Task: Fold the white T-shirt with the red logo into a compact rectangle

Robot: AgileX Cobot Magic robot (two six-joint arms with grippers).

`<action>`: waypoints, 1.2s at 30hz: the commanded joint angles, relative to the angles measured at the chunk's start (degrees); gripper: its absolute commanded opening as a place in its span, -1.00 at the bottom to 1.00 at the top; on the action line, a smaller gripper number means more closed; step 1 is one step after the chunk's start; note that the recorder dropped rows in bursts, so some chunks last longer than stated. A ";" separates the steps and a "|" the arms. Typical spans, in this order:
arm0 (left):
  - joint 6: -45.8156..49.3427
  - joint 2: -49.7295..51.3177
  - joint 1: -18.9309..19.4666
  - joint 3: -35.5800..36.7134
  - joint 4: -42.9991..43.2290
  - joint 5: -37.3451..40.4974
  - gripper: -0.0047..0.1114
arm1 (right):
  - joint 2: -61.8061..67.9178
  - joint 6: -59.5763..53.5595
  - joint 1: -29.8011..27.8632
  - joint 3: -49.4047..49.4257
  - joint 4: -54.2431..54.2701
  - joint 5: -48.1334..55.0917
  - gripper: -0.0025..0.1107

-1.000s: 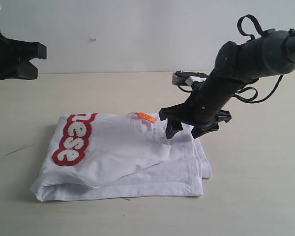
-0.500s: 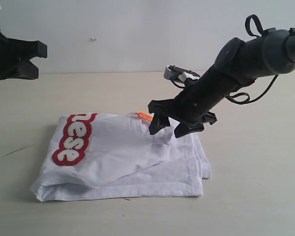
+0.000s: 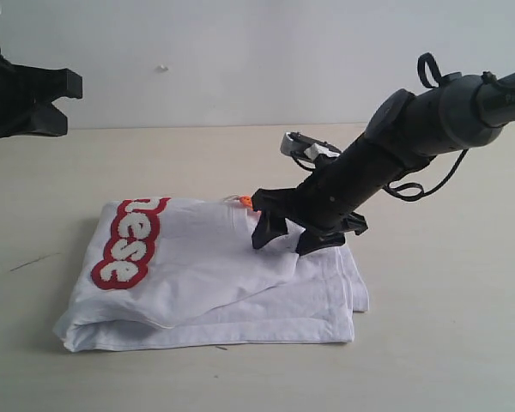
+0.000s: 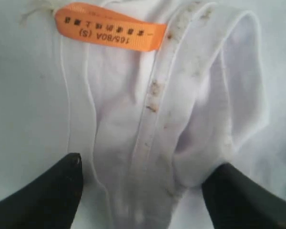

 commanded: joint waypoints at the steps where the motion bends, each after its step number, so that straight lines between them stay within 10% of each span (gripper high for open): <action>1: 0.02 -0.43 0.18 -0.03 -0.28 -0.74 -0.92 | 0.89 -0.91 0.96 0.06 0.84 -1.50 0.23; 13: 0.02 -0.43 0.18 -0.03 -0.50 -1.10 -0.92 | -0.89 -0.91 0.96 0.06 -1.01 -2.26 -0.96; 27: 0.02 -0.43 0.18 -0.03 -0.50 -1.37 -0.92 | -15.91 0.09 0.96 0.06 -7.63 0.35 -0.96; 36: 0.02 -0.43 0.18 -0.03 -0.50 -1.37 -0.92 | -24.44 19.83 0.96 0.06 -31.29 2.45 -0.96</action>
